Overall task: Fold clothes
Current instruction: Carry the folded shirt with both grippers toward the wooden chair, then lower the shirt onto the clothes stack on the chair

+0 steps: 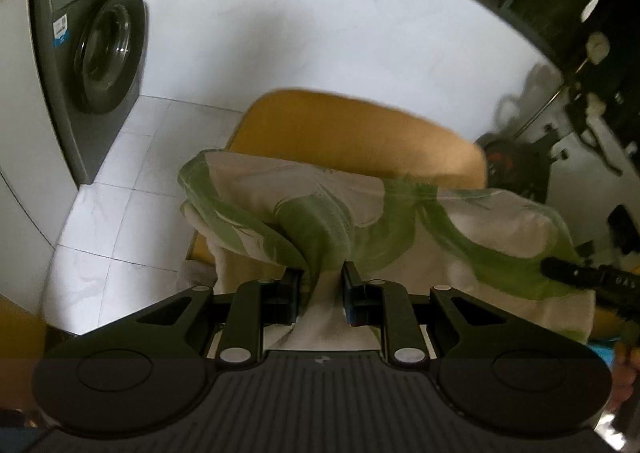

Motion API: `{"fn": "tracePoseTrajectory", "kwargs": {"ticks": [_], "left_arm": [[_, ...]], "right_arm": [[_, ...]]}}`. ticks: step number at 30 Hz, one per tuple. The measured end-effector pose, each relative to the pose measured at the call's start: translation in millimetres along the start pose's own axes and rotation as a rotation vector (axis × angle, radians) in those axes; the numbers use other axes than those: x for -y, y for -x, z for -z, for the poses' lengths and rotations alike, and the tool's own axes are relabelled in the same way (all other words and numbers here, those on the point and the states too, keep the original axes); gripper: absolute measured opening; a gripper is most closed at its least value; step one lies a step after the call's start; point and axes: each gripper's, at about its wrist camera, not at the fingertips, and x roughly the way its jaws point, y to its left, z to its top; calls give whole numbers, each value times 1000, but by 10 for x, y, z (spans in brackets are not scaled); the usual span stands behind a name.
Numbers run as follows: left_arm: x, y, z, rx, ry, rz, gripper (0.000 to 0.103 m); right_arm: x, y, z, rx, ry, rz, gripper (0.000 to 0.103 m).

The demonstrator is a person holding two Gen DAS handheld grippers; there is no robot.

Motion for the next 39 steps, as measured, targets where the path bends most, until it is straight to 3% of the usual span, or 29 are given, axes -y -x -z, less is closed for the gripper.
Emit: {"fn": "tracePoseTrajectory", "kwargs": {"ticks": [5,8,9,10,11,15,20,24,26,30,31,32,33,34,35,36,39], "left_arm": [[43,-618,247,-77,-129,-99,30],[14,-657,281,-73,-140,-121,44],[1,-654,285,-72,-141,-127,58],[-25,-579,259,-68,-133,-133,64],[-51,-485,233,-51,-134,-141,64],[-140,10,265,19,-163,-148,64],[-389,106,548,-47,49,-66,64],[-587,183,774,-99,218,0,64],[-678,210,876,-123,296,31,64],[-657,62,847,-127,325,25,64],[-635,37,831,-123,321,17,52],[-610,33,825,-121,314,8,30],[-589,37,818,-121,305,2,27],[-590,81,818,-111,300,6,23],[-588,129,814,-101,297,11,21],[-578,196,788,-86,300,19,20],[-537,408,695,-34,311,38,16]], "right_arm": [[128,-520,124,-91,158,158,28],[178,-727,226,-116,219,217,36],[186,-758,247,-113,228,232,46],[195,-783,264,-108,235,248,60],[206,-737,245,-88,222,260,64],[334,-324,110,-39,101,173,65],[708,349,401,-2,-157,59,65],[1085,531,794,-30,-408,-10,65],[1297,553,894,-34,-485,16,65],[1468,302,928,-5,-532,96,66],[1499,242,928,2,-540,112,66],[1507,172,914,-4,-542,116,65],[1512,107,898,-9,-544,119,52],[1486,90,862,-4,-548,110,26],[1456,79,825,3,-550,102,14],[1386,137,793,31,-530,105,7],[1082,456,733,136,-428,108,6]]}}
